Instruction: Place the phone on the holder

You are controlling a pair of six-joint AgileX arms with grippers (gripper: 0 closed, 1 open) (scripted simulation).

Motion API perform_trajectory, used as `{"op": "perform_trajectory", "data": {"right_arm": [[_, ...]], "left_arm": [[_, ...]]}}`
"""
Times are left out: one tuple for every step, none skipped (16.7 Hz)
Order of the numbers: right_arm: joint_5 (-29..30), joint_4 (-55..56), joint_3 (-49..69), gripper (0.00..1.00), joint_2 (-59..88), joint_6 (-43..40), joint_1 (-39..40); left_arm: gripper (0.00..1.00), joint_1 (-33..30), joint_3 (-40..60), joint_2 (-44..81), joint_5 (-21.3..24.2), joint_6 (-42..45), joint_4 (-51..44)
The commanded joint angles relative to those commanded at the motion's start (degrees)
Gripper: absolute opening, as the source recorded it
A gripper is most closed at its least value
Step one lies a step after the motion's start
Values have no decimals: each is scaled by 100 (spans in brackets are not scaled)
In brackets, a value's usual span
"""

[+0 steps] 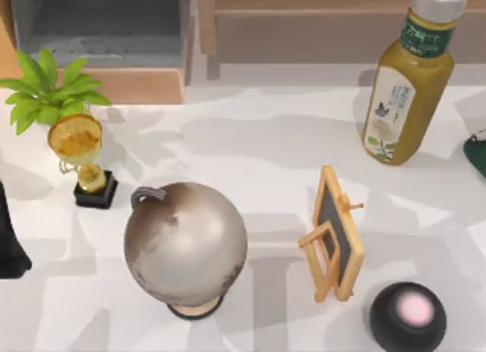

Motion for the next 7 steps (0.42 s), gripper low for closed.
{"op": "perform_trajectory", "data": {"right_arm": [[0,0,0,98,0,0,0],[0,0,0,100,0,0,0],[0,0,0,100,0,0,0],[0,0,0,100,0,0,0],[0,0,0,100,0,0,0],[0,0,0,100,0,0,0],[0,0,0,100,0,0,0]], "left_arm": [[100,0,0,0,0,0,0],[100,0,0,0,0,0,0],[100,0,0,0,0,0,0],[100,0,0,0,0,0,0],[100,0,0,0,0,0,0],[100,0,0,0,0,0,0],[100,0,0,0,0,0,0]]}}
